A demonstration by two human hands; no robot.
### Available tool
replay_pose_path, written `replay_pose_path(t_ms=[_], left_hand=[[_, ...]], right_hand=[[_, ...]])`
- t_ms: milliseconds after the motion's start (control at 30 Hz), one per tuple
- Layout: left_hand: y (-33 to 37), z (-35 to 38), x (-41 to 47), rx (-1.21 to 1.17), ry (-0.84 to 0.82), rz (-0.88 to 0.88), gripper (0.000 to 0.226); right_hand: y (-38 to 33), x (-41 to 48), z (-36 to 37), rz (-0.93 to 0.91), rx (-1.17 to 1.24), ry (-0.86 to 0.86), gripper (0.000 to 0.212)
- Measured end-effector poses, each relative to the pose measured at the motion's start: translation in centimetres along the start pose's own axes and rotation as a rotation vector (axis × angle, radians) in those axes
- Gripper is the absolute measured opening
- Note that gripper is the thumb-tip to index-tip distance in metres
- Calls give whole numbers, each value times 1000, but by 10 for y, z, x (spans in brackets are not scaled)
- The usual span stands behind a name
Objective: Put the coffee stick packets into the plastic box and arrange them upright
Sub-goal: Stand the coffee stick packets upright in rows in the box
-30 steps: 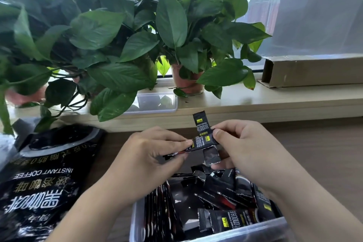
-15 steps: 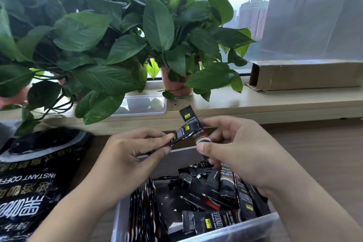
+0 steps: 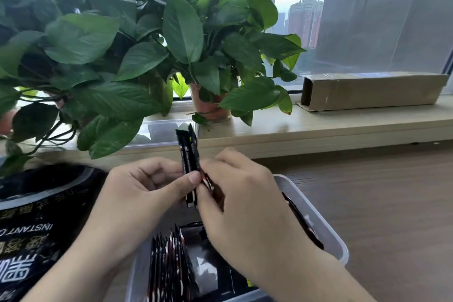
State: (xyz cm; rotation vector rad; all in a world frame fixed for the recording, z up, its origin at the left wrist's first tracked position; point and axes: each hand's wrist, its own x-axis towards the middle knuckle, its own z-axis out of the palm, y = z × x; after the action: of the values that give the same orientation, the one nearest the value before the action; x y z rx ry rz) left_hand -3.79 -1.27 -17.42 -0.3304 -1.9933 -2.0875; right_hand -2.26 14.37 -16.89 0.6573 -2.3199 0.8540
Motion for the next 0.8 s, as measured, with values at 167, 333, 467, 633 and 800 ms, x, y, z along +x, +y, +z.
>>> replay_pose_path(t_ms=[167, 333, 467, 633, 800], left_hand=[[-1, -10, 3, -111, -49, -89, 54], [0, -7, 2, -132, -23, -117, 53], [3, -2, 1, -172, 3, -150, 43], [11, 0, 1, -197, 95, -206, 56], [14, 0, 1, -230, 8, -240, 52]], right_hand=[[-7, -3, 1, -57, -104, -129, 49], [-3, -3, 5, -30, -115, -107, 51], [1, -2, 4, -43, -12, -105, 33], [8, 2, -4, -80, 40, -172, 31], [14, 1, -14, -123, -70, -224, 46]])
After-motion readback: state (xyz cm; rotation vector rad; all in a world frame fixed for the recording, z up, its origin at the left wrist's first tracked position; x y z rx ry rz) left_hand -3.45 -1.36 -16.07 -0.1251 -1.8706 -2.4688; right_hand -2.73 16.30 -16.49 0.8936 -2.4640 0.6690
